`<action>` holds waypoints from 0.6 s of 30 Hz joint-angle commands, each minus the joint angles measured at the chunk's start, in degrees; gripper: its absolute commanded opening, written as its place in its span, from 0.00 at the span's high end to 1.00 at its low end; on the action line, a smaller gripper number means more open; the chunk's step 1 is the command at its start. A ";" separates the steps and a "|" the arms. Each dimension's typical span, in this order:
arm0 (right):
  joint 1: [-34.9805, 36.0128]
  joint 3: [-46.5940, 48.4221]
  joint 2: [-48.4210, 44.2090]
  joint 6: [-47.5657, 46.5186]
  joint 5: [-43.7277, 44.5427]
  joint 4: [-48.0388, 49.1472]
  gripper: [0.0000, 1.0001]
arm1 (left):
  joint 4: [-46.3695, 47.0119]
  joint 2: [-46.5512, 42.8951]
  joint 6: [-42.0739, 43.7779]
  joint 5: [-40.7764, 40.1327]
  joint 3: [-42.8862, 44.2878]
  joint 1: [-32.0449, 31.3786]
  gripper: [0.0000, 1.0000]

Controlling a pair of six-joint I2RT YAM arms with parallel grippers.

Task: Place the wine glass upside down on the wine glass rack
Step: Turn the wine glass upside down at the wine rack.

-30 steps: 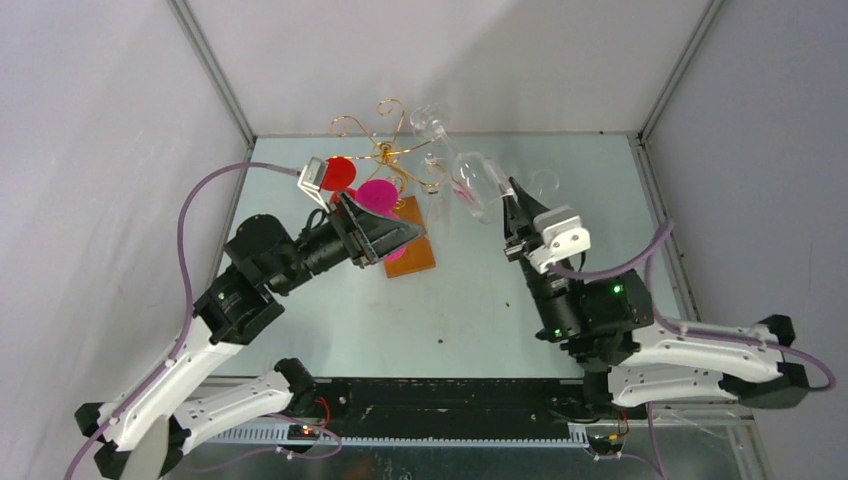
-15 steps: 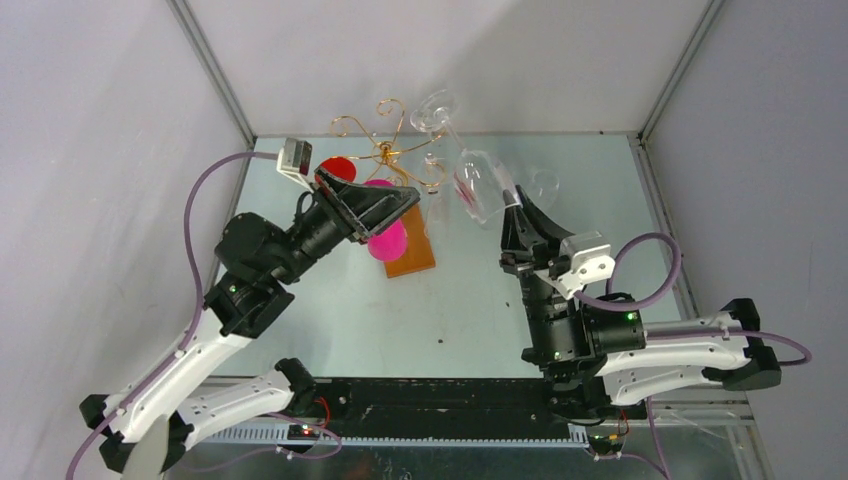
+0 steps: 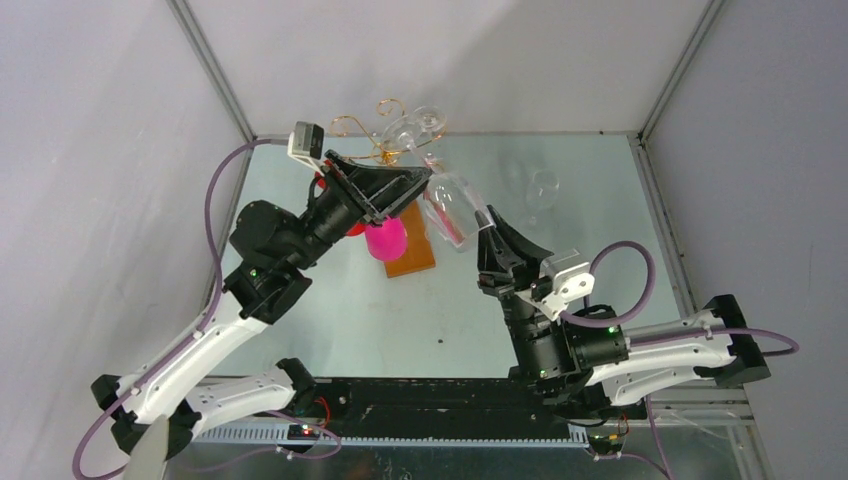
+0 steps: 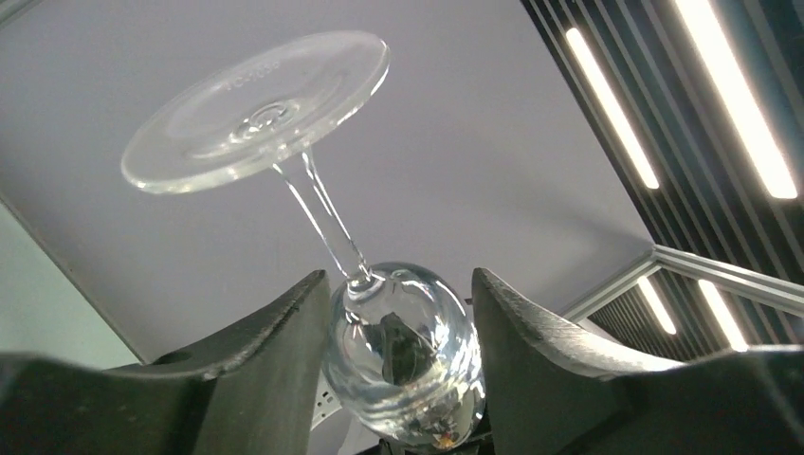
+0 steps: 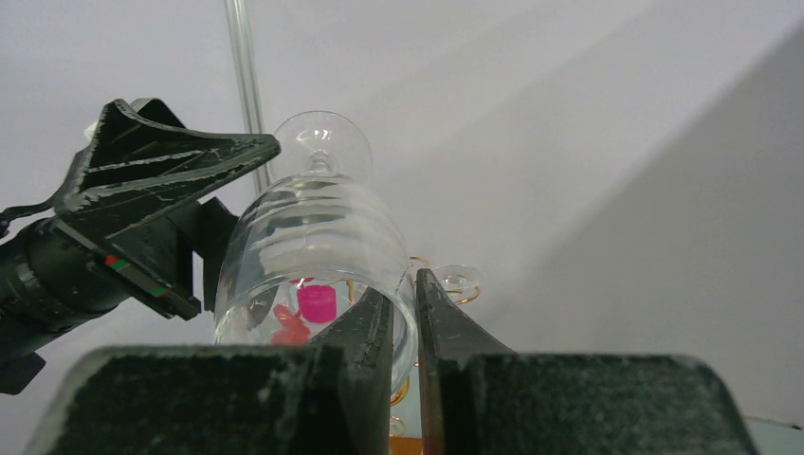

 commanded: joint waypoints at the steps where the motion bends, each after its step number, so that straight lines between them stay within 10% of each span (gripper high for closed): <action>1: 0.58 0.69 0.24 1.98 -1.86 5.20 1.00 | 4.52 0.54 -1.18 -0.09 1.80 -0.70 0.41; 6: 1.07 0.61 0.74 2.26 -1.24 5.21 1.00 | 6.28 0.02 -1.91 -2.32 0.00 -0.96 0.58; 18: 2.56 0.60 1.33 1.88 -2.71 5.26 1.00 | 14.32 1.09 -4.76 -2.33 -1.86 -1.32 0.54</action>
